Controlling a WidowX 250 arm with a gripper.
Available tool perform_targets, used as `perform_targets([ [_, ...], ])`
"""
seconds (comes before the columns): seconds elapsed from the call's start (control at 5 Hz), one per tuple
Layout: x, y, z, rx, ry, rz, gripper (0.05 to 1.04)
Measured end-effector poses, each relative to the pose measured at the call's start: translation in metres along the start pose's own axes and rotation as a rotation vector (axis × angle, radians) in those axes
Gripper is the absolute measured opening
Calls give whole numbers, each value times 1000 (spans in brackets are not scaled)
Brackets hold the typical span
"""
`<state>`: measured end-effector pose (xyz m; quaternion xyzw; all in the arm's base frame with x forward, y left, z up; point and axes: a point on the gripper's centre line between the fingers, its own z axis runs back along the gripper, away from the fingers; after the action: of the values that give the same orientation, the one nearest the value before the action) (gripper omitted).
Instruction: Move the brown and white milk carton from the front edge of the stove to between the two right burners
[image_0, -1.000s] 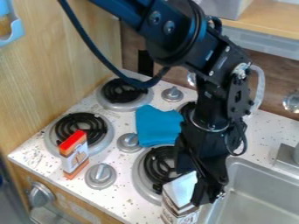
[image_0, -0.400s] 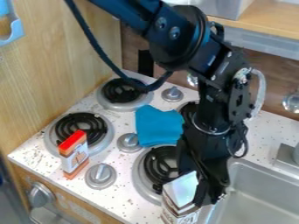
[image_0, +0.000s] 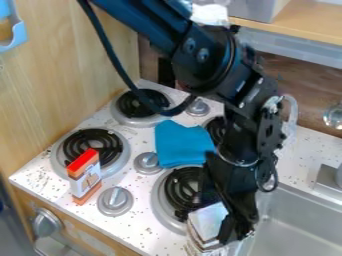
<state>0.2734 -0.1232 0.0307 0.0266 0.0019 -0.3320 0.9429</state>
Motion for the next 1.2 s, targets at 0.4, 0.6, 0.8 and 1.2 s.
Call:
perform_targets([
  [0.4, -1, 1, -7, 5, 6, 2, 823],
  [0.6, -4, 3, -8, -10, 11, 8, 823],
  [0.8, -6, 2, -6, -16, 27, -13, 823],
  [1.2, 31, 27, 36, 5, -52, 13, 823],
])
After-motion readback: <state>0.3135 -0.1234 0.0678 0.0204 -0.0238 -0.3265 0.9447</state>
